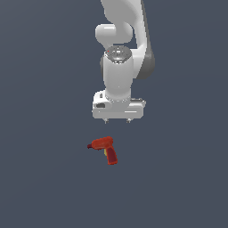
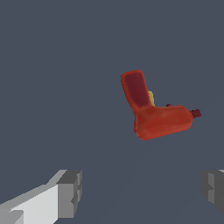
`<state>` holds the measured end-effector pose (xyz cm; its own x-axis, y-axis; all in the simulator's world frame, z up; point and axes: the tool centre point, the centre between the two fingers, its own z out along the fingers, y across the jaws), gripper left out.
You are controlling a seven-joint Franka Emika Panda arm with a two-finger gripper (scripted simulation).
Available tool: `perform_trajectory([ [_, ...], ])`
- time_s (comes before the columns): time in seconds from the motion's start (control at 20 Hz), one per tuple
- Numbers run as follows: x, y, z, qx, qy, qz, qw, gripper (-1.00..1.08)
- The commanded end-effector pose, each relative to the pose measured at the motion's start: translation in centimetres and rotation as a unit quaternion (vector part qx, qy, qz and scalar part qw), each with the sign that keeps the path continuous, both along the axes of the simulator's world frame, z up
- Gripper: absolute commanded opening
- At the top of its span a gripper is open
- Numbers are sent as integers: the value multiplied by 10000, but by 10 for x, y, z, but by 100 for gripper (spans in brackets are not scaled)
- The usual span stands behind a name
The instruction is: Pick up the object and move it to a goal position.
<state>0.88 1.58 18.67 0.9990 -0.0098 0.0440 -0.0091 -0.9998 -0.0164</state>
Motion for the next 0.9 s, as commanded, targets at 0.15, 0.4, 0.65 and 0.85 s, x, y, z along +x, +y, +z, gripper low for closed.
perform_trajectory([
  [0.15, 0, 2, 1, -2, -5, -4, 10000, 108],
  [0.4, -2, 5, 5, -9, -17, -22, 10000, 108],
  [0.65, 3, 4, 1, 6, -20, 25, 10000, 108],
  [0.85, 12, 3, -6, 40, -31, 128, 9999, 108],
])
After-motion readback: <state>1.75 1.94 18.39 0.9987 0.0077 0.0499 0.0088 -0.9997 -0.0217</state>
